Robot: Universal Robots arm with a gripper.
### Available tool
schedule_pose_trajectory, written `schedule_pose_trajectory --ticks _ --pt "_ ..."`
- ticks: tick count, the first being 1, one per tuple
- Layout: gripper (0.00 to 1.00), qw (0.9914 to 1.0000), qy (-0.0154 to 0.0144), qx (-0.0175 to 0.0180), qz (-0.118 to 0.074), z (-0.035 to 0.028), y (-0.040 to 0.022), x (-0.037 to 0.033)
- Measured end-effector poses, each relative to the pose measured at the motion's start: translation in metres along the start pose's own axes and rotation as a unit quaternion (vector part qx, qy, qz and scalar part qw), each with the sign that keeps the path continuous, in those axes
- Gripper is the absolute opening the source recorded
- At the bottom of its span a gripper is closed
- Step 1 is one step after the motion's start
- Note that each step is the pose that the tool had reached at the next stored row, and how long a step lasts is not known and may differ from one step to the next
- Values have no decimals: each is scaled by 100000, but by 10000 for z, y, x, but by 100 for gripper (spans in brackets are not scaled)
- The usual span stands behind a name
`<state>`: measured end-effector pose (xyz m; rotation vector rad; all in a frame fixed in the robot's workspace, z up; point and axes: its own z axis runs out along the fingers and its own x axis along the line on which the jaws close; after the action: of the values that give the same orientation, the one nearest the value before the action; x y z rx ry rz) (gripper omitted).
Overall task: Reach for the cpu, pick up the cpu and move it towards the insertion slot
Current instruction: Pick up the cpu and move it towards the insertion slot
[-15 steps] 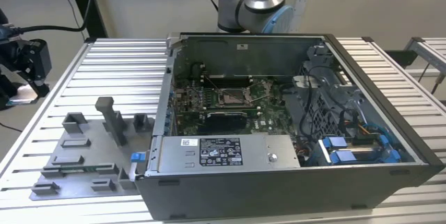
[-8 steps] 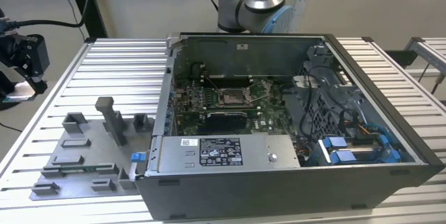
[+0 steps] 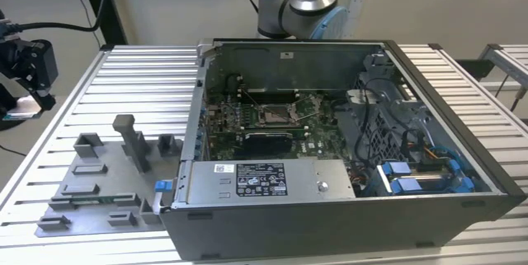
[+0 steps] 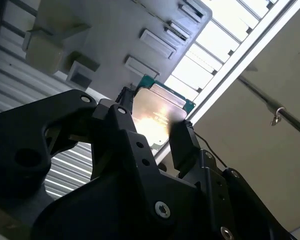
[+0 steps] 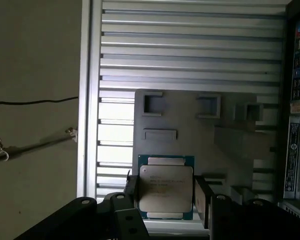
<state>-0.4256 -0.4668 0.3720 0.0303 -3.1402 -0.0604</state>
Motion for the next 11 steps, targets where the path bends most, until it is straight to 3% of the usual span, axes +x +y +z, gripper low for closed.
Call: schedule_pose_trajectory --ticks 4,11 --pt "0 100000 21 15 -4 -9 0 0" --pt "0 100000 1 2 -7 -117 4 -1"
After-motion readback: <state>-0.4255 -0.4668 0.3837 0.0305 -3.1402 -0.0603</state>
